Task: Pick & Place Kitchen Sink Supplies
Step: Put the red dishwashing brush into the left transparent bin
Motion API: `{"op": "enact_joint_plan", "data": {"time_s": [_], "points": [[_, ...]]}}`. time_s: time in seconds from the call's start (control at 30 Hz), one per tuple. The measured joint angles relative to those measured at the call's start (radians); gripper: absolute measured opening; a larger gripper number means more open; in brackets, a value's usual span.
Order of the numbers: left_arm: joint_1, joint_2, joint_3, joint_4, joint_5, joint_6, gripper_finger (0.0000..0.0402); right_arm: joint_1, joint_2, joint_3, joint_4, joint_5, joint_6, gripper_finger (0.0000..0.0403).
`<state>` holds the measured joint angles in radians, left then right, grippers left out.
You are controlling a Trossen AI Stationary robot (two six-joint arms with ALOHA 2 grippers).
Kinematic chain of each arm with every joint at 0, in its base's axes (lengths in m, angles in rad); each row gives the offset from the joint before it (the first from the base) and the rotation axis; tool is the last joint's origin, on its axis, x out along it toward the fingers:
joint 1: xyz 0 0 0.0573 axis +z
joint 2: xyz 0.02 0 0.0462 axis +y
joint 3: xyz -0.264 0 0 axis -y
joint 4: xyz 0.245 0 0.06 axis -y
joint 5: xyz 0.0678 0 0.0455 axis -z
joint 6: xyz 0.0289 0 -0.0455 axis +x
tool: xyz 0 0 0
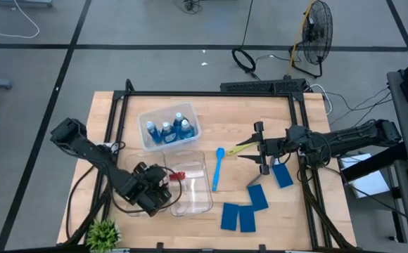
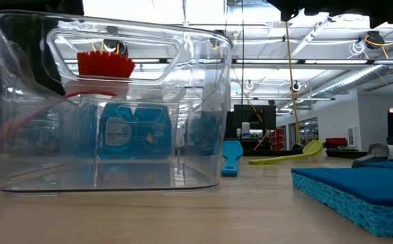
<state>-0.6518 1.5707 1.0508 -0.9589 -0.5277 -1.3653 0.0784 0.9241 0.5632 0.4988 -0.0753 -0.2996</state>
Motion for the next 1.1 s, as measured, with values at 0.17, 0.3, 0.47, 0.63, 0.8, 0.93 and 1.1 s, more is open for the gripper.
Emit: {"op": "enact_joint_plan", "data": {"time_s": [0.17, 0.3, 0.47, 0.63, 0.8, 0.93, 1.1], "points": [[0.001, -0.003, -0.050, 0.080, -0.024, 0.036, 0.0227, 0.000, 0.000, 0.000, -0.003, -0.001, 0.000, 0.0161], [0.001, -0.003, -0.059, 0.083, -0.036, 0.032, 0.0205, 0.000, 0.000, 0.000, -0.003, -0.003, 0.000, 0.0161], [-0.006, 0.003, -0.065, 0.085, -0.015, 0.061, 0.0136, 0.000, 0.000, 0.000, -0.003, -0.003, -0.004, 0.0158], [-0.006, 0.002, -0.063, 0.090, -0.018, 0.100, 0.0031, 0.000, 0.000, 0.000, -0.003, -0.004, -0.008, 0.0160], [-0.007, 0.001, -0.063, 0.094, -0.025, 0.084, 0.0032, 0.000, 0.000, 0.000, -0.003, -0.004, -0.011, 0.0157], [-0.006, -0.007, -0.063, 0.096, -0.050, 0.077, 0.0022, 0.000, 0.000, 0.000, -0.003, -0.004, -0.011, 0.0156], [-0.028, -0.066, -0.061, 0.097, -0.093, 0.054, 0.0019, 0.000, 0.000, 0.000, -0.003, -0.004, -0.011, 0.0155]]}}
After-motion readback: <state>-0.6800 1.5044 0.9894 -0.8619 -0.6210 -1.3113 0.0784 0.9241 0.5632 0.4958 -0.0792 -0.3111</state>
